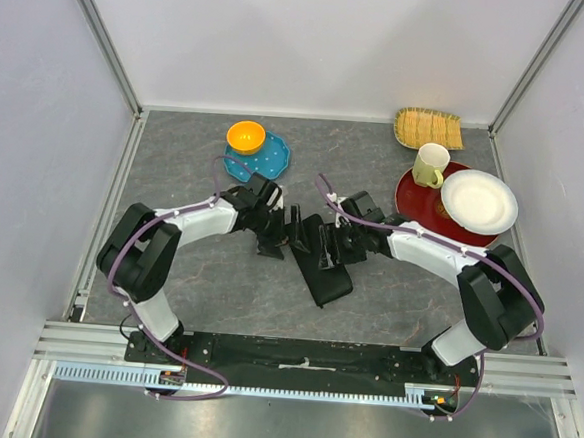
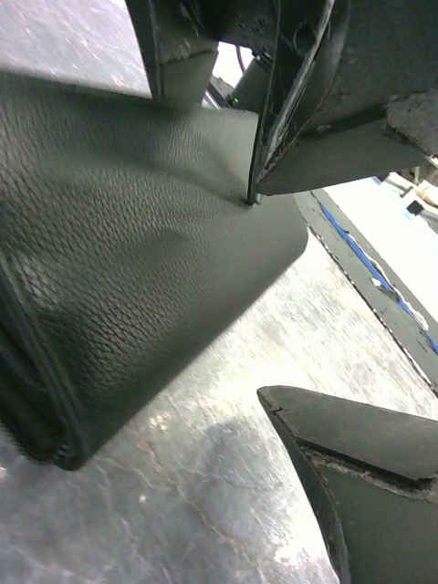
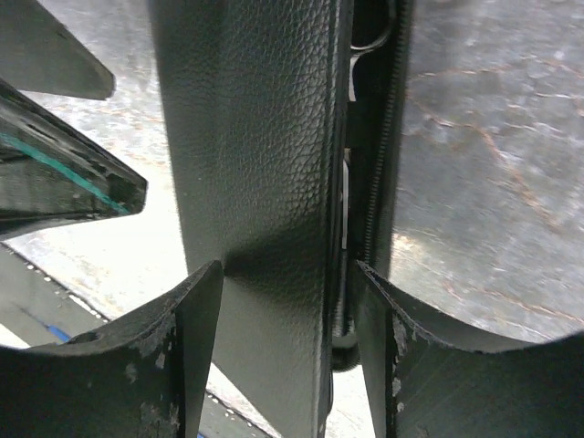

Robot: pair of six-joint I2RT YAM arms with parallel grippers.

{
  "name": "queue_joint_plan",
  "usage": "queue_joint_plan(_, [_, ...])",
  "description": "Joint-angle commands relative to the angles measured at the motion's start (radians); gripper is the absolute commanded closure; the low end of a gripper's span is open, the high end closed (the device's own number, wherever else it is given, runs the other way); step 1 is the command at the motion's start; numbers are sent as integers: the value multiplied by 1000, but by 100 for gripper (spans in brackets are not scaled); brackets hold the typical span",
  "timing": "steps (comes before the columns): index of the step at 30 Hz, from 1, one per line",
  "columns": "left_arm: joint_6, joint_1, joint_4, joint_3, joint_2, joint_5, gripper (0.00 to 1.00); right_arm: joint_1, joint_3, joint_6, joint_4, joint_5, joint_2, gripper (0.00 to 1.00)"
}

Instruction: Sort the hair-cutting tools

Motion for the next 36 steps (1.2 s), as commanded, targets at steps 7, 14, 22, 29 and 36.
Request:
queue_joint_plan(7, [63, 1, 281, -216, -158, 40, 0, -1, -62, 43, 152, -189, -56, 54])
queue_joint_plan(14, [-9, 5, 525, -374, -245, 72, 0, -8, -50, 112, 218, -251, -90, 100])
queue_joint_plan(22, [-68, 32, 697, -485, -409, 43, 0, -71, -16, 224, 370, -442, -147, 100])
queue_joint_plan(29, [-155, 101, 792, -488, -478, 98, 0, -82, 39, 259, 460, -583, -194, 100])
queue_joint_plan(36, [-275, 147, 919, -483, -440, 209, 0, -84, 2, 429, 765, -708, -233, 100])
